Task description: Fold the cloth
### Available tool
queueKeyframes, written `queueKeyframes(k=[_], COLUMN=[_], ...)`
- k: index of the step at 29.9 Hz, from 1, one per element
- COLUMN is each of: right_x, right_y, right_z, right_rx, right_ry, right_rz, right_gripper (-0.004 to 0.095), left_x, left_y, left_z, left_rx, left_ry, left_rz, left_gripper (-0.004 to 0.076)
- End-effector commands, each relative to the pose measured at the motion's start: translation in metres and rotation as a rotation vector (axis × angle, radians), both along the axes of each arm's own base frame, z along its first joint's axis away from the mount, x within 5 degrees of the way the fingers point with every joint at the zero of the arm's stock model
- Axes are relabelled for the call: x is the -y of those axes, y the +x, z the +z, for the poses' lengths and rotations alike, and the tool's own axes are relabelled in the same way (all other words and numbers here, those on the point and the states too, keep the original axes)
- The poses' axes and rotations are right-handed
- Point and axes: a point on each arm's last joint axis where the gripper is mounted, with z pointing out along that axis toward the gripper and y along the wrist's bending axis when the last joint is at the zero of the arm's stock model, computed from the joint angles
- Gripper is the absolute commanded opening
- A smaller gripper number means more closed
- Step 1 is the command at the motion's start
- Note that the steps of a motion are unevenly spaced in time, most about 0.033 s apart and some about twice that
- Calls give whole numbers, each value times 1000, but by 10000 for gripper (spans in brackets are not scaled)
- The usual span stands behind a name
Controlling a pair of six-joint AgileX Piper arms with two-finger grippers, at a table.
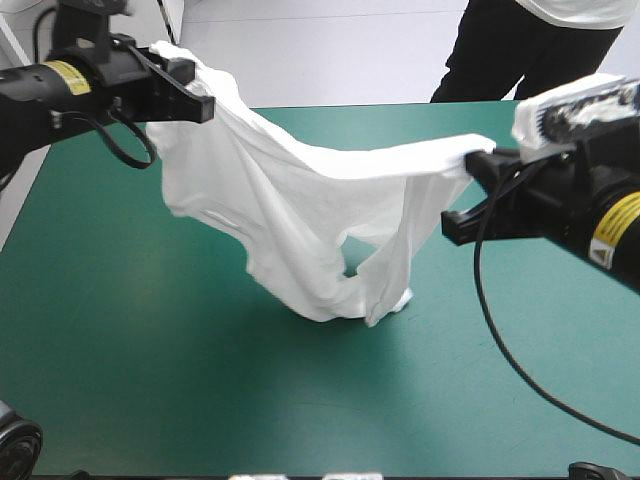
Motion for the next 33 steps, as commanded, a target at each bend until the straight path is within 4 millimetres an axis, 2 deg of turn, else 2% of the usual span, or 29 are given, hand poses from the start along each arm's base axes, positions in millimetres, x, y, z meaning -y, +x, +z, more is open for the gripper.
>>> queueKeyframes(k=[1, 8, 14, 18, 22, 26, 29, 33], right_x=[21, 44, 52, 55, 53, 47, 35, 10], right_y=[-3, -10, -12, -13, -12, -9, -1, 15], right_z=[38, 89, 108, 111, 111, 110, 105, 92], right_rx=[164, 382, 507, 526, 524, 507, 480, 431], right_ry=[16, 27, 8, 25, 15, 34, 16, -65], right_rz=[-54, -92, -139, -151, -156, -152, -169, -220], right_gripper=[-17, -17, -17, -17, -17, -17, -17, -18], left_x=[-15, -21, -32, -38, -36, -31, -24, -13], left_y=[-44, -84, -116, -128, -126, -113, -99, -60], left_z=[36, 82, 110, 116, 112, 102, 91, 66], left_rx=[131, 452, 688, 745, 707, 612, 530, 379], left_ry=[-78, -248, -363, -377, -352, -301, -259, -153], left_rz=[-33, -144, -178, -174, -178, -178, -179, -125], left_gripper=[-10, -10, -10, -10, -10, -10, -10, -10])
